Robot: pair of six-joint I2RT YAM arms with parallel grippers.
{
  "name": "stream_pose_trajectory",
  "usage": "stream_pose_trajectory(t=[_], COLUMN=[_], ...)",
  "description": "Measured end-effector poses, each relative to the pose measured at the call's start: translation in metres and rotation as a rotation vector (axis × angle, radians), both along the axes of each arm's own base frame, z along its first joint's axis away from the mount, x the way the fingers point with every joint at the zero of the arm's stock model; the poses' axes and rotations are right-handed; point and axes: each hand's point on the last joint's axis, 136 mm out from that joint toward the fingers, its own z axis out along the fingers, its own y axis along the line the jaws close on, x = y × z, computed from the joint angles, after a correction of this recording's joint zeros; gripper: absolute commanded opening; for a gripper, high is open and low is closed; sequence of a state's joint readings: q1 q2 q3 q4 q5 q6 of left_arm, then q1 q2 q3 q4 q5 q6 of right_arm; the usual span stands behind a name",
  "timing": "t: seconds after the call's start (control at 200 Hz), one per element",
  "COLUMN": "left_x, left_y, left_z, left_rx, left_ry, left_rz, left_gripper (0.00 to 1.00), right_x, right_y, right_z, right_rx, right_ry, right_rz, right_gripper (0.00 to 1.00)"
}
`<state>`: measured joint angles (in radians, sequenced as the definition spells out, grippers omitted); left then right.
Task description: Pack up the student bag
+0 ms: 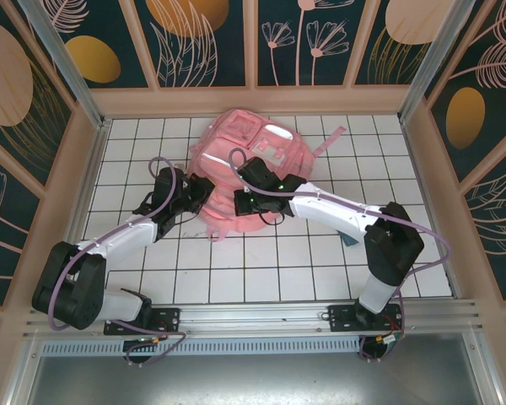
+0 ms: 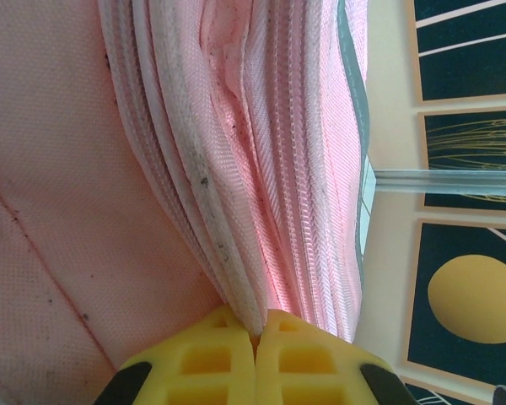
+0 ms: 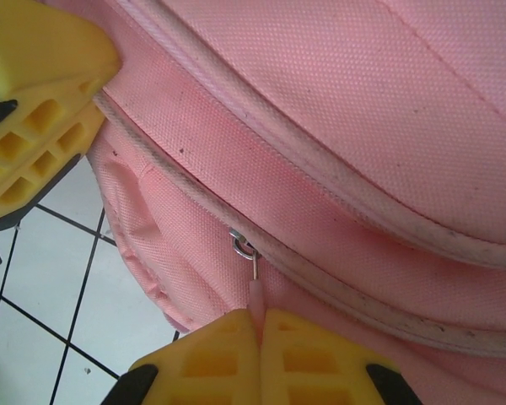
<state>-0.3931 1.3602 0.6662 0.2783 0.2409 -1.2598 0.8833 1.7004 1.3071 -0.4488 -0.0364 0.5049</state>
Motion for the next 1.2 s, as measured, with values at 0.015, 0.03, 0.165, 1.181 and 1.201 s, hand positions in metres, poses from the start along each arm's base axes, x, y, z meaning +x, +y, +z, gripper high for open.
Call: stream_pose_trajectory(t=[0.015,0.03,0.165,1.181,1.201], left_x=[0.000,-0.001,-0.006,-0.009,-0.010], left_y=[0.000,0.000,-0.008,-0.006,-0.006], left_z=[0.000,-0.001,-0.003,-0.006,-0.006], left_rx=[0.003,0.005,0.017,0.084,0.086], left_ry=[0.000,0.001,0.001,-0.019,-0.021], left_rz=[0.000,-0.001,-0.030,-0.064,-0.067], left_gripper=[0.00,0.00,0.00,0.00,0.00], right_x=[0.000,0.000,-0.005,0.058,0.061], right_y=[-0.002,-0.003,-0.019,-0.138,-0.140], right_z=[0.000,0.001,0.012,0.000,-0.002], right_rx=[-0.006,-0.012,-0.048,-0.215,-0.217], right_ry=[-0.002,-0.004,-0.035,-0.121,-0.121], right_rz=[-0.004,-0.007,-0.041,-0.282,-0.284], right_gripper=[0.00,0.00,0.00,0.00,0.00])
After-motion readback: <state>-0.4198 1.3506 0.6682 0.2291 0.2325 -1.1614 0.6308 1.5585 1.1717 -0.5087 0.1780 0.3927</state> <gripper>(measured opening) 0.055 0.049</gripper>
